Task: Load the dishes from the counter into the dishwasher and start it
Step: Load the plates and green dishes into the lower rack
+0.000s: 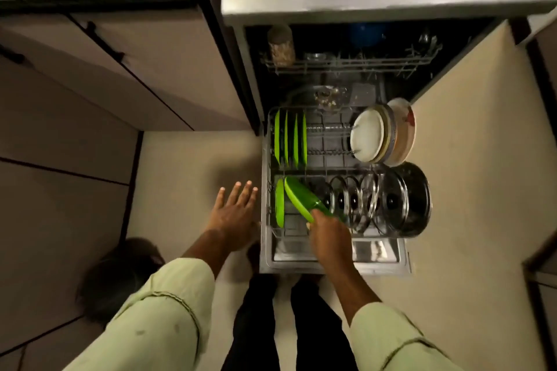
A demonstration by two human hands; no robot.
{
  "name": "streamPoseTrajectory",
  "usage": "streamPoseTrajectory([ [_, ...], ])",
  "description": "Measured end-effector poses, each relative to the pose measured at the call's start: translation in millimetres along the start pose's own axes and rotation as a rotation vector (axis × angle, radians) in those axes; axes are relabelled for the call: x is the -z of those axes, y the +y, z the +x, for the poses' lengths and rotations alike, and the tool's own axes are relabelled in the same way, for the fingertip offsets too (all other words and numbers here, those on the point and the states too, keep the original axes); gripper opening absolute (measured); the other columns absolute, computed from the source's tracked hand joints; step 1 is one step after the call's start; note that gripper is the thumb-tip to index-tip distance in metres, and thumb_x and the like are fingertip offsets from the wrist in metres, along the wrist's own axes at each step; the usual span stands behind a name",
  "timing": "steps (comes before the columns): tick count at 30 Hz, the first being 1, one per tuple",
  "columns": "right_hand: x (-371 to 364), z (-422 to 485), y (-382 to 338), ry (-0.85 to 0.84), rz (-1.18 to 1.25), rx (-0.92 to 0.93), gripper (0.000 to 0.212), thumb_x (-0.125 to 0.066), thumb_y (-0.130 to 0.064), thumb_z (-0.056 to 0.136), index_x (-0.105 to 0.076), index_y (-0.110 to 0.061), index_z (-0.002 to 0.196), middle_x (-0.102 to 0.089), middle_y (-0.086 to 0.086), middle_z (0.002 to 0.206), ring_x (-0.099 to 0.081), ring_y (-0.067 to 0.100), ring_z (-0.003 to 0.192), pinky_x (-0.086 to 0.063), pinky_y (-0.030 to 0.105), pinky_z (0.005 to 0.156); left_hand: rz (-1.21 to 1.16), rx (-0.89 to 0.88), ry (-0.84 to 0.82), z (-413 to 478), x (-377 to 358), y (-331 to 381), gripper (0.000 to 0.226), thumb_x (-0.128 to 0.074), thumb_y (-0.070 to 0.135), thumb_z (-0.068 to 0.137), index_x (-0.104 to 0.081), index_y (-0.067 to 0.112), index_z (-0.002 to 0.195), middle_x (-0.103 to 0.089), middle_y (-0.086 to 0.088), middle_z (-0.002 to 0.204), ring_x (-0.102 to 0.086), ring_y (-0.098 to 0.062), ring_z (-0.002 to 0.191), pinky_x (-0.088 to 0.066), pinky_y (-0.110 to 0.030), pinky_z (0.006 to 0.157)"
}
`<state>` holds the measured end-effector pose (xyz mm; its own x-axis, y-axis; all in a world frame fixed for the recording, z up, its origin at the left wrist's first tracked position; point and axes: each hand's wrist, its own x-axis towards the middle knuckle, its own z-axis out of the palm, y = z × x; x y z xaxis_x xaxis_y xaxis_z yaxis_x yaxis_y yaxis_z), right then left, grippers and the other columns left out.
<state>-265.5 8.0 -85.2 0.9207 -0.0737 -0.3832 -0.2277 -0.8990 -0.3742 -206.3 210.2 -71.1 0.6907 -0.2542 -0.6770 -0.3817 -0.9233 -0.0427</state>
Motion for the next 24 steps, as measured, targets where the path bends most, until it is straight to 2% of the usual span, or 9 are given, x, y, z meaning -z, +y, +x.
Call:
streamPoseTrajectory([
  [2,-20,12,14,0.033,0.127,-0.068,0.024,-0.056,-0.017,0.097,-0.062,-0.013,0.120,-0.069,0.013,0.100,-0.066,0.028,0.093,-0.032,0.021,0.065,0.025,-0.033,-0.039,24,-12,1,0.074,-0.032,0.043,0.104,0.009,0.012,0.157,0.016,-0.006,0.165,0.013,-0.026,0.152,0.005,-0.049,0.121],
  [4,-48,29,27,0.054,0.259,-0.144,0.021,-0.060,-0.018,0.096,-0.063,-0.011,0.115,-0.069,0.012,0.097,-0.065,0.028,0.089,-0.031,0.020,0.063,0.042,-0.065,-0.066,54,-30,2,0.073,-0.031,0.042,0.104,0.010,0.012,0.157,0.017,-0.006,0.165,0.015,-0.026,0.152,0.006,-0.049,0.121],
  [8,-102,59,41,0.060,0.458,-0.296,0.013,-0.062,-0.015,0.094,-0.063,-0.007,0.104,-0.063,0.003,0.086,-0.052,0.015,0.075,-0.027,0.010,0.051,0.095,-0.128,-0.131,108,-65,2,0.074,-0.031,0.043,0.105,0.012,0.012,0.157,0.019,-0.007,0.164,0.017,-0.026,0.151,0.005,-0.050,0.122],
  [11,-138,80,52,0.060,0.562,-0.352,0.012,-0.063,-0.013,0.093,-0.063,-0.006,0.101,-0.066,0.008,0.092,-0.053,0.015,0.078,-0.032,0.023,0.062,0.111,-0.154,-0.161,145,-90,2,0.075,-0.033,0.041,0.104,0.011,0.012,0.157,0.019,-0.007,0.164,0.016,-0.026,0.151,0.004,-0.050,0.122],
  [16,-182,104,60,0.046,0.724,-0.404,0.013,-0.064,-0.015,0.093,-0.066,-0.008,0.103,-0.069,0.006,0.095,-0.062,0.020,0.084,-0.045,0.028,0.071,0.131,-0.153,-0.233,196,-124,-4,0.074,-0.034,0.033,0.104,0.014,0.012,0.156,0.023,-0.009,0.162,0.017,-0.027,0.151,0.007,-0.050,0.122],
  [19,-195,117,62,0.005,0.816,-0.412,0.013,-0.062,-0.014,0.094,-0.067,-0.010,0.106,-0.070,0.005,0.095,-0.064,0.018,0.084,-0.046,0.027,0.072,0.134,-0.133,-0.255,221,-135,-11,0.076,-0.036,0.035,0.103,0.013,0.013,0.157,0.023,-0.009,0.163,0.016,-0.027,0.151,0.007,-0.048,0.121],
  [24,-205,133,60,-0.055,0.878,-0.412,0.014,-0.061,-0.014,0.095,-0.068,-0.013,0.107,-0.072,0.003,0.100,-0.067,0.019,0.093,-0.053,0.037,0.087,0.146,-0.130,-0.278,249,-143,-20,0.080,-0.039,0.037,0.103,0.016,0.015,0.157,0.022,-0.007,0.163,0.016,-0.025,0.151,0.007,-0.047,0.122],
])
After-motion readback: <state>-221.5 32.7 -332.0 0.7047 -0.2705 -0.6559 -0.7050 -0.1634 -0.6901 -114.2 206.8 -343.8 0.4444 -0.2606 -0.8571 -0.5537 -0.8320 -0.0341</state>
